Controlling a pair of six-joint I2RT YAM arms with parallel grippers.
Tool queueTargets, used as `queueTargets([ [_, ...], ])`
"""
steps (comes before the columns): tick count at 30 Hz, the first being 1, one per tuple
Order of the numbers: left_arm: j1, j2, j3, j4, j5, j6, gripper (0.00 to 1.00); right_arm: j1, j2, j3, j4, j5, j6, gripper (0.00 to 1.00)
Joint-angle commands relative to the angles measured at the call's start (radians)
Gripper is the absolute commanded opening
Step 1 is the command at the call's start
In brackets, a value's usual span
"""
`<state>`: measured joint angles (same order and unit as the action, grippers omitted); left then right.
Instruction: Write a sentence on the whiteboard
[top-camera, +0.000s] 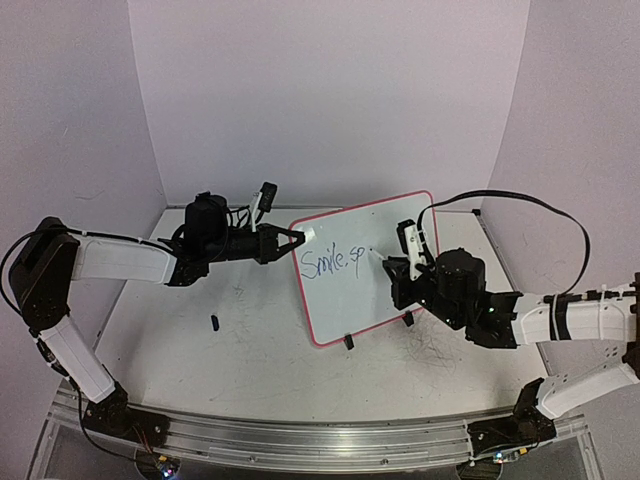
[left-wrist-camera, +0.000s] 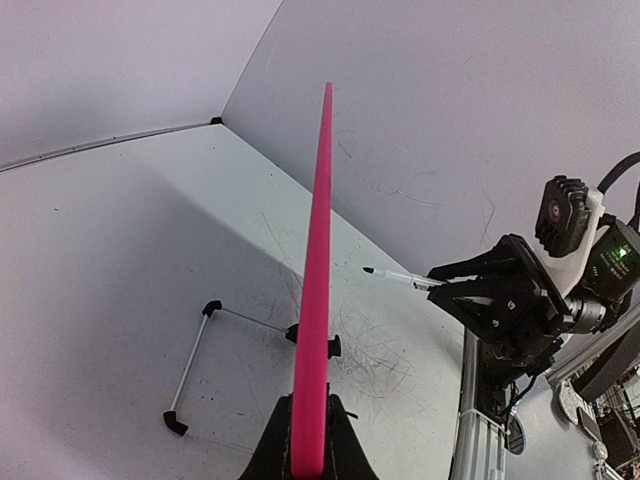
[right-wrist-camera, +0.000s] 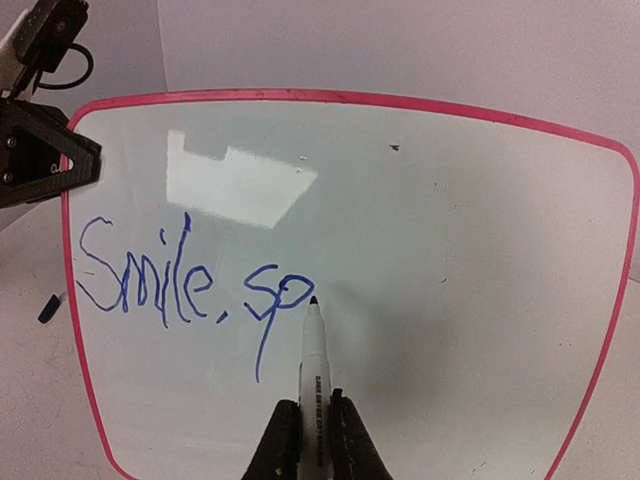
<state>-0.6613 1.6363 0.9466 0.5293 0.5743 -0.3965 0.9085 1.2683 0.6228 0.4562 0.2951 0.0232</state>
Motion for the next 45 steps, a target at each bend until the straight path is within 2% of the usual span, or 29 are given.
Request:
queueTargets([
  [1, -0.015, 0.003, -0.010, -0.111, 0.005, 0.082, 0.00, 0.003, 0.014, 0.009, 0.041, -0.011, -0.014, 0.00],
  [15, -0.015, 0.004, -0.009, -0.111, 0.006, 0.082, 0.00, 0.005, -0.003, 0.004, 0.058, 0.010, -0.014, 0.00],
  [45, -0.021, 0.002, -0.009, -0.111, 0.010, 0.080, 0.00, 0.003, 0.115, 0.091, 0.075, 0.053, -0.050, 0.00],
])
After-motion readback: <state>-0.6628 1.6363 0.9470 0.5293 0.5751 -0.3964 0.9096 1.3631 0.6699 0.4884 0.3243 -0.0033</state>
